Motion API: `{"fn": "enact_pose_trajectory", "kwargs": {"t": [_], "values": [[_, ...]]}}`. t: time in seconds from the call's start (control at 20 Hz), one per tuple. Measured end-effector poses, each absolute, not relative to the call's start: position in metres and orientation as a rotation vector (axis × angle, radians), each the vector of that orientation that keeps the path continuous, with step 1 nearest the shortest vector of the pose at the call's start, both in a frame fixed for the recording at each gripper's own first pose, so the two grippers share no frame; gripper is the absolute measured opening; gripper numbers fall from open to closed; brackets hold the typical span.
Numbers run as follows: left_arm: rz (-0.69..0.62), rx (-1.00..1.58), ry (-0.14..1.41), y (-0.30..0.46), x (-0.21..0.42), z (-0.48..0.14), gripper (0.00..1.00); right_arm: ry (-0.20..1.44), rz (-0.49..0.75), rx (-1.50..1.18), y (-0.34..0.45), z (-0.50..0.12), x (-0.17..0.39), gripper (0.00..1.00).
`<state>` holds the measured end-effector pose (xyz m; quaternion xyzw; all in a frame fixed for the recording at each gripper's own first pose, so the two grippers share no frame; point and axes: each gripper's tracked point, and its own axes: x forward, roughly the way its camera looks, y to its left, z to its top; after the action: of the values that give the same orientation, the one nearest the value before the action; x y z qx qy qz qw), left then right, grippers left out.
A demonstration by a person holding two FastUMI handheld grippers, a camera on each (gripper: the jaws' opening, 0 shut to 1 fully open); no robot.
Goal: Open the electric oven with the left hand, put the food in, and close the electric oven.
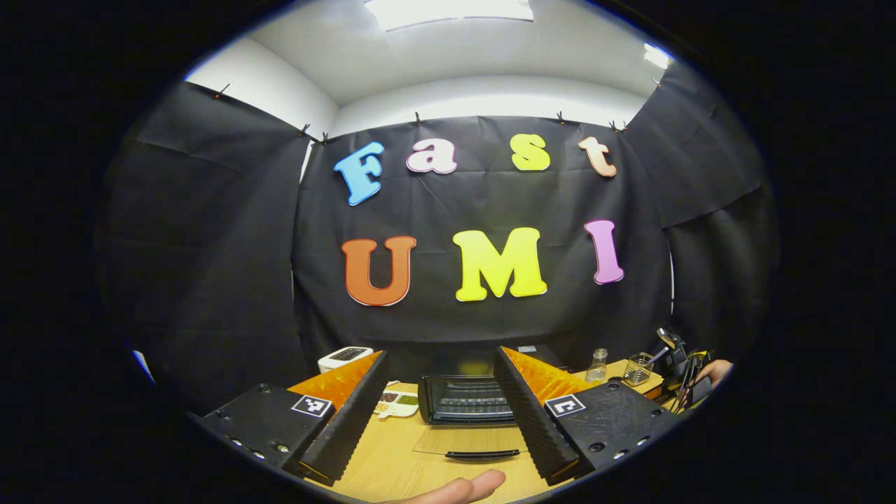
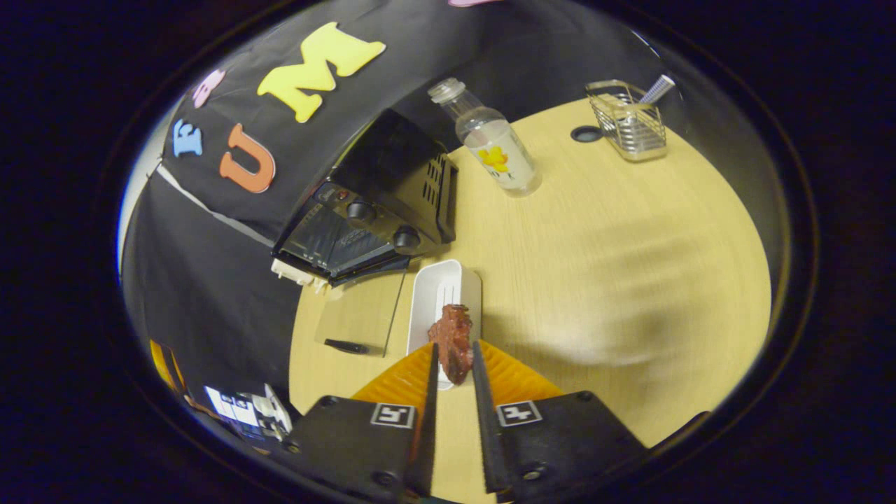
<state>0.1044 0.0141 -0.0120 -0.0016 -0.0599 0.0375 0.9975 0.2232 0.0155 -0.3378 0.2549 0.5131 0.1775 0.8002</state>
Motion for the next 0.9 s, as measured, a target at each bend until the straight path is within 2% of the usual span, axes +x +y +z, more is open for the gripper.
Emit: {"fn": "enact_pose_trajectory", "kwargs": {"t": [0.05,0.2,0.45,0.9], "values": [[0.079,-0.013,-0.116,0.015,0.102,-0.015,0.95,1.125,0.386,0.596,0.016,-0.338,0.223,0.16],[0.071,-0.035,-0.091,0.016,0.099,-0.025,0.95,1.150,0.404,0.663,0.017,-0.342,0.221,0.14],[0.058,-0.029,-0.052,0.018,0.098,-0.038,0.95,1.128,0.410,0.620,0.012,-0.330,0.216,0.09],[0.036,-0.049,-0.034,0.031,0.101,-0.058,0.95,0.904,0.346,0.303,0.010,-0.266,0.203,0.09]]}}
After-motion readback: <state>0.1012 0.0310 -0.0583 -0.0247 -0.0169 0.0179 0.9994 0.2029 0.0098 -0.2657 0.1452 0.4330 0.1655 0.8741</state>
